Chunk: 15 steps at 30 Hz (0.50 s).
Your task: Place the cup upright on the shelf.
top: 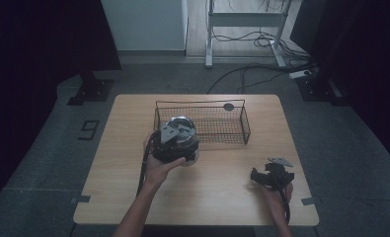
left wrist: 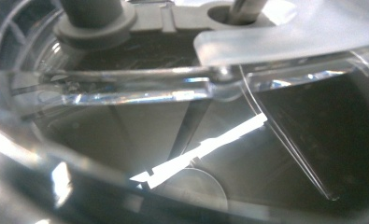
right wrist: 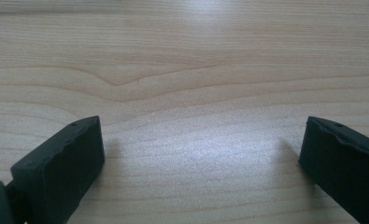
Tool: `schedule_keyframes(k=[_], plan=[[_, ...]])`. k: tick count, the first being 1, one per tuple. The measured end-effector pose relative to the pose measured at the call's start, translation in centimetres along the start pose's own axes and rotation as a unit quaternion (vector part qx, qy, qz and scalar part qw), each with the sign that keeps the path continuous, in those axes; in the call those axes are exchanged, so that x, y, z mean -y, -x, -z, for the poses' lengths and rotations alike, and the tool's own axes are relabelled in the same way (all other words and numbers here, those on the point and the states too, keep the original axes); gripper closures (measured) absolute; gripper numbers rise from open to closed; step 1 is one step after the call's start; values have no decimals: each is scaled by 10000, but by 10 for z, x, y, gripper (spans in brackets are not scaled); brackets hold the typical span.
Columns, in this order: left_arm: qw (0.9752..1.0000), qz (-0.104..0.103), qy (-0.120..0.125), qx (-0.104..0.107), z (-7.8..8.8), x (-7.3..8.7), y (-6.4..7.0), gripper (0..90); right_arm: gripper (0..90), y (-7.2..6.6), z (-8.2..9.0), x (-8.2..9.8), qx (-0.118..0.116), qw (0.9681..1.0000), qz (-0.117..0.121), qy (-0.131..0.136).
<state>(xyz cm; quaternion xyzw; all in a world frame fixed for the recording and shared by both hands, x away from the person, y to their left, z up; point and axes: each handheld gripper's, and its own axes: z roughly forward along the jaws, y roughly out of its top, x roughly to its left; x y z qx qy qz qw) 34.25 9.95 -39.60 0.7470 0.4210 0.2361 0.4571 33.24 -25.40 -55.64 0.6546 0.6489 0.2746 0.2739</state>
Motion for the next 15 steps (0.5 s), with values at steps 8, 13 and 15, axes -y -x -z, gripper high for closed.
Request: schedule_keyframes(k=[8, 13, 15], plan=[[9999, 149, -37, -22, -9, -9, -9, 42, 0, 0, -2, -2, -21, 10000, 3, 0], [9999, 162, 5, -6, -14, -17, -15, 42, 0, 0, -2, -2, -20, 10000, 10, -5], [9999, 166, 16, 33, -16, -20, -16, 42, 0, 0, -2, -2, -20, 10000, 10, -5]])
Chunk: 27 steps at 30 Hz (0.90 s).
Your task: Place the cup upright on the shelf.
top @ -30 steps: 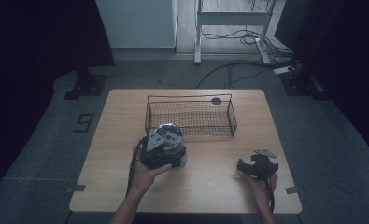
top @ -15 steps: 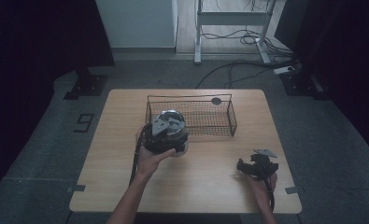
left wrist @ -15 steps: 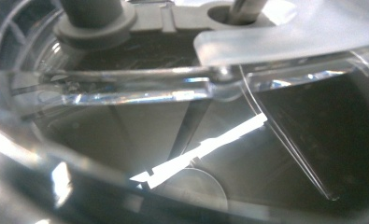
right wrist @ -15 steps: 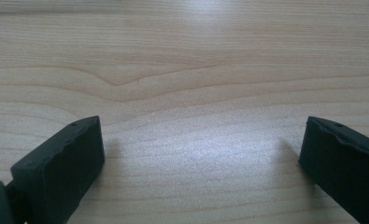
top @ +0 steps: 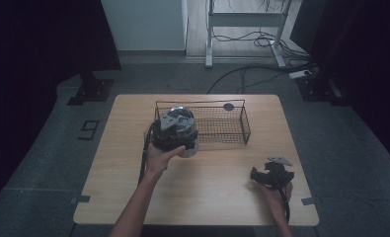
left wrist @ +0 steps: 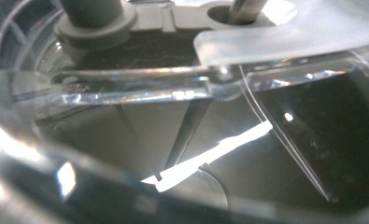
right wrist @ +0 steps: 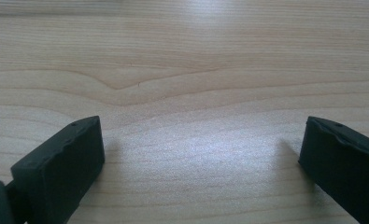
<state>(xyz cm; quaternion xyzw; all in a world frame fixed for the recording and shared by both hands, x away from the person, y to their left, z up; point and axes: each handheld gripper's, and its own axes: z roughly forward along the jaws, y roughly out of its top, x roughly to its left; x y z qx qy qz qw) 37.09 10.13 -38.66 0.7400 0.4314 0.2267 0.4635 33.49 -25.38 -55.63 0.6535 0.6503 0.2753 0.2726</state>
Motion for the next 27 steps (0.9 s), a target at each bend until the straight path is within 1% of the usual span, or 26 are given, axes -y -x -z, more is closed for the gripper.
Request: schedule_keyframes(k=[4, 10, 15, 20, 24, 26, 27], plan=[[10000, -75, 7, -56, -3, -6, -1, 42, 0, 0, 0, 0, 0, 10000, 0, 0], [10000, -9, 50, -74, -8, -15, -9, 42, 0, 0, 0, 0, 1, 10000, -1, 1], [9999, -23, 89, -131, -14, -23, -16, 42, 0, 0, 0, 0, -3, 10000, 2, 14], [9998, 18, 113, -166, -24, -30, -24, 42, 0, 0, 0, 0, -1, 10000, 0, 20], [9998, -61, 86, -191, -35, -33, -27, 42, 0, 0, 0, 0, -1, 10000, 0, 21], [9998, -19, 81, -180, -43, -36, -31, 42, 0, 0, 0, 0, -1, 10000, 0, 21], [9998, -19, 81, -180, -43, -36, -31, 42, 0, 0, 0, 0, -1, 10000, 0, 21]])
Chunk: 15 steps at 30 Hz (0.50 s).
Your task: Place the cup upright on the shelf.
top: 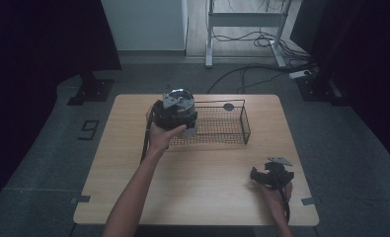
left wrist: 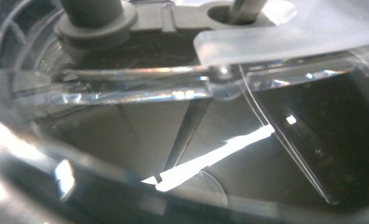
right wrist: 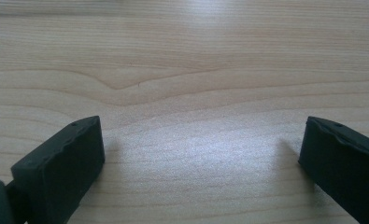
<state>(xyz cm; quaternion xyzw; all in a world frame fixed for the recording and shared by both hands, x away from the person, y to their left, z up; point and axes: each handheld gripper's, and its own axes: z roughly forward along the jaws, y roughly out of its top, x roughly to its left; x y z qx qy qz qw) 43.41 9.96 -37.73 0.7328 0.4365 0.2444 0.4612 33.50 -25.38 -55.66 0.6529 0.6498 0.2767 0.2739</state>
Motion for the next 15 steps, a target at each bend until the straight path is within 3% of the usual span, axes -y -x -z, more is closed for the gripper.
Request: schedule_keyframes(k=[8, 11, 15], plan=[[9997, -48, -84, -226, -18, -7, -12, 42, 2, 0, 0, 0, -1, 10000, 13, 10], [9996, 60, -122, -248, -25, -9, -19, 42, 3, 0, 0, 0, -2, 10000, 4, 4], [9992, 59, -169, -360, -33, -10, -25, 42, 4, 0, 0, 0, -6, 10000, 7, 8]])
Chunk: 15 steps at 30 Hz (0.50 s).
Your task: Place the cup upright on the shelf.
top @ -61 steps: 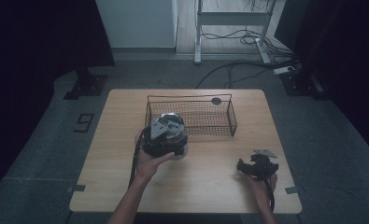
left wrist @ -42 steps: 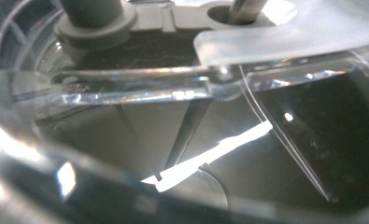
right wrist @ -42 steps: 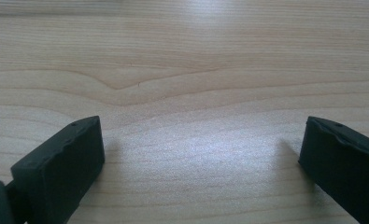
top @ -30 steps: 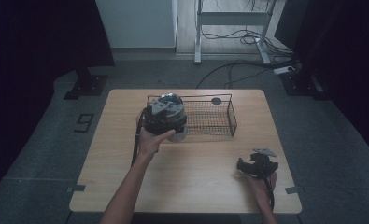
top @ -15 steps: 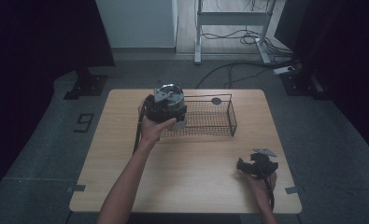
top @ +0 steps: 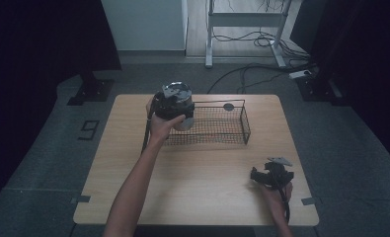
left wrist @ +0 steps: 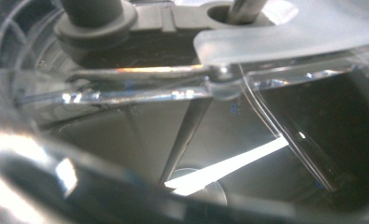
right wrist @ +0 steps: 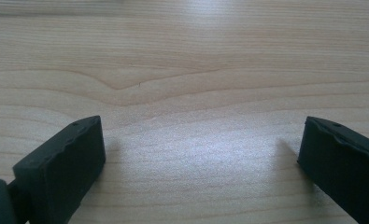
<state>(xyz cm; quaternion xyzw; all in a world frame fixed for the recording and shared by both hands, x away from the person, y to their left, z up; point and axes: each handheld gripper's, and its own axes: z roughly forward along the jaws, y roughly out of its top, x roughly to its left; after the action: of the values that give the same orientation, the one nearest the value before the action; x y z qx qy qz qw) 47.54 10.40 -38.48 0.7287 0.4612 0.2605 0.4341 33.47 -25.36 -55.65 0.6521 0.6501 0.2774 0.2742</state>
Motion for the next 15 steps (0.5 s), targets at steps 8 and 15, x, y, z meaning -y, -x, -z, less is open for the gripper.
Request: schedule_keyframes(k=[8, 15], plan=[[9999, -19, -113, -63, -19, 5, -4, 42, 10, 0, 0, 0, -7, 10000, 14, -2], [9998, -61, -134, -117, -37, 16, -1, 42, 14, 0, 1, 0, -9, 10000, 17, 7]])
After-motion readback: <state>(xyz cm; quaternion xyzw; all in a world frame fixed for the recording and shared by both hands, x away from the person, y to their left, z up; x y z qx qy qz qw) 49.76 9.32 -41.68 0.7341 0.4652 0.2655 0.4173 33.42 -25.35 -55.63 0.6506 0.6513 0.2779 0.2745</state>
